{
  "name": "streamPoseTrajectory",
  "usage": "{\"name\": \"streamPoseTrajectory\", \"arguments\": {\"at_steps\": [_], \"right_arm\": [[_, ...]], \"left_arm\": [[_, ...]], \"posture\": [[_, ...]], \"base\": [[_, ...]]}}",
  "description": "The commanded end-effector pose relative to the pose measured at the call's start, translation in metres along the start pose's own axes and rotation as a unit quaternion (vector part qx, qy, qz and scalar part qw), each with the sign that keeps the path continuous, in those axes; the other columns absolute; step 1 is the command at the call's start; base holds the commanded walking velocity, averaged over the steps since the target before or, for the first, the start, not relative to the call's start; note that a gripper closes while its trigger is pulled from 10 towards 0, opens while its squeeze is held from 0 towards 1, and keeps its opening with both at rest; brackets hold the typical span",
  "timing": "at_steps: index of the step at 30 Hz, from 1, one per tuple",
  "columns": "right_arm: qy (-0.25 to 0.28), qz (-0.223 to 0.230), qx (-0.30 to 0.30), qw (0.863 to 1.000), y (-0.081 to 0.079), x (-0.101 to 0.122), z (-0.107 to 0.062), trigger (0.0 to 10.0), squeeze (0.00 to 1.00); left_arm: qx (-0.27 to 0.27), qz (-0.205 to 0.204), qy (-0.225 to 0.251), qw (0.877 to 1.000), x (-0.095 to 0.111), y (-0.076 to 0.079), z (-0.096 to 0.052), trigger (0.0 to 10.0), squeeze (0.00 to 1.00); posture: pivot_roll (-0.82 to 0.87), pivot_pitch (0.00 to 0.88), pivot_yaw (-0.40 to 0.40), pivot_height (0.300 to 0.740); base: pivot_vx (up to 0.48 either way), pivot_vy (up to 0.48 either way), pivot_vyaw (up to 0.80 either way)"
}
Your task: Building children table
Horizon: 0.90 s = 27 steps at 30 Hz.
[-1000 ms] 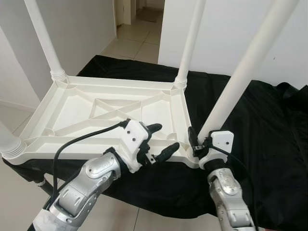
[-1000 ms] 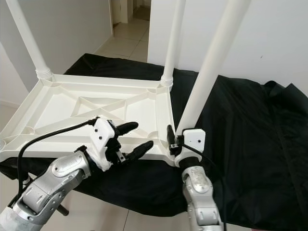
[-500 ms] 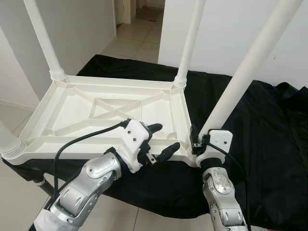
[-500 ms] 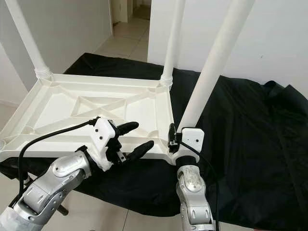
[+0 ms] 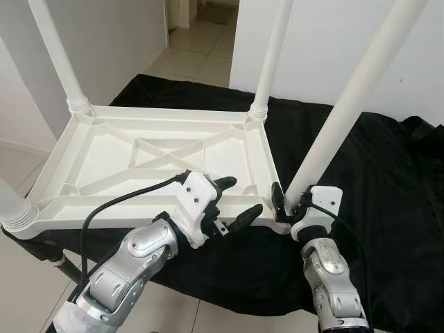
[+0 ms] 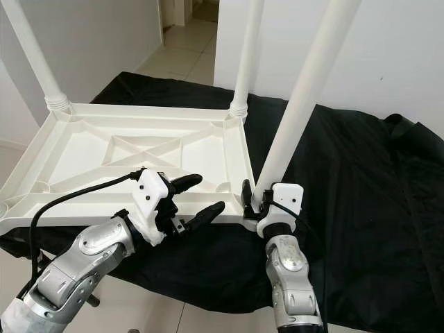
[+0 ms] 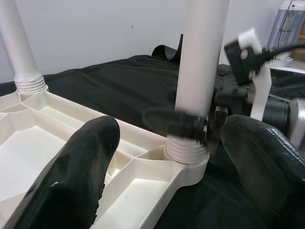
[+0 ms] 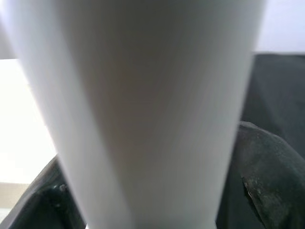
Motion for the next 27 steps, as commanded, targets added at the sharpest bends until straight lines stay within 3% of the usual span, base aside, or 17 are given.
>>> {"name": "streamPoseTrajectory", "arguments": {"at_steps": [1, 3, 11, 18, 19, 21, 22, 23, 24, 25, 26, 27], "right_arm": [[-0.001, 0.01, 0.036, 0.999, -0.001, 0.003, 0.002, 10.0, 0.0], [-0.006, 0.009, 0.091, 0.996, -0.004, 0.005, 0.002, 10.0, 0.0], [-0.013, -0.011, 0.156, 0.988, -0.001, 0.009, 0.003, 10.0, 0.0], [-0.041, -0.03, 0.209, 0.977, 0.018, 0.01, 0.004, 10.0, 0.0], [-0.05, -0.038, 0.215, 0.975, 0.023, 0.008, 0.004, 8.0, 0.0], [-0.05, -0.038, 0.215, 0.975, 0.023, 0.008, 0.004, 8.0, 0.0], [-0.057, -0.048, 0.22, 0.973, 0.029, 0.007, 0.004, 6.4, 0.0], [-0.057, -0.048, 0.22, 0.973, 0.029, 0.007, 0.004, 6.4, 0.0], [-0.064, -0.053, 0.224, 0.971, 0.033, 0.007, 0.004, 4.2, 0.0], [-0.068, -0.057, 0.232, 0.969, 0.036, 0.007, 0.005, 3.2, 0.0], [-0.07, -0.062, 0.237, 0.967, 0.039, 0.008, 0.006, 0.3, 0.0], [-0.07, -0.066, 0.24, 0.966, 0.04, 0.008, 0.007, 0.3, 0.0]], "left_arm": [[-0.019, 0.004, -0.003, 1.0, 0.0, 0.003, 0.002, 10.0, 0.0], [-0.021, 0.003, -0.001, 1.0, 0.0, 0.005, 0.003, 10.0, 0.0], [-0.024, 0.002, 0.0, 1.0, 0.001, 0.006, 0.004, 10.0, 0.0], [-0.026, 0.005, -0.001, 1.0, 0.001, 0.005, 0.005, 10.0, 0.0], [-0.026, 0.005, -0.001, 1.0, 0.001, 0.005, 0.005, 10.0, 0.0], [-0.026, 0.005, -0.001, 1.0, 0.001, 0.005, 0.005, 10.0, 0.0], [-0.026, 0.004, -0.001, 1.0, 0.001, 0.005, 0.005, 10.0, 0.0], [-0.026, 0.004, -0.001, 1.0, 0.001, 0.005, 0.005, 10.0, 0.0], [-0.026, 0.004, -0.001, 1.0, 0.001, 0.005, 0.005, 10.0, 0.0], [-0.027, 0.004, -0.001, 1.0, 0.001, 0.004, 0.005, 10.0, 0.0], [-0.027, 0.004, -0.001, 1.0, 0.001, 0.004, 0.005, 10.0, 0.0], [-0.027, 0.004, -0.001, 1.0, 0.001, 0.004, 0.005, 10.0, 0.0]], "posture": [[-0.01, 0.0, -0.067, 0.74], [-0.01, 0.0, -0.065, 0.74], [-0.01, 0.0, -0.06, 0.74], [-0.01, 0.0, -0.054, 0.74], [-0.01, 0.0, -0.054, 0.74], [-0.01, 0.0, -0.054, 0.74], [-0.01, 0.0, -0.051, 0.74], [-0.01, 0.0, -0.051, 0.74], [-0.01, 0.0, -0.05, 0.74], [-0.01, 0.0, -0.046, 0.74], [-0.01, 0.0, -0.046, 0.74], [-0.01, 0.0, -0.046, 0.74]], "base": [[0.0, 0.0, 0.0], [0.0, 0.0, 0.0], [0.0, 0.0, 0.0], [0.0, 0.0, 0.0], [0.0, 0.0, 0.0], [0.0, 0.0, 0.0], [0.0, 0.0, 0.0], [0.0, 0.0, 0.0], [0.0, 0.0, 0.0], [0.0, 0.0, 0.0], [0.0, 0.0, 0.0], [0.0, 0.0, 0.0]]}}
Point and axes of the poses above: a point about 5 cm out from each wrist's last joint towards the gripper, its own z axis pointing out of the wrist towards the gripper, its own x axis along the axis of the wrist's last joint, y = z × x, the point moved 2 cm from there along z, pointing out of the wrist towards the gripper, and after that the axes turned 7 degrees about z, right-handed, at the moved point
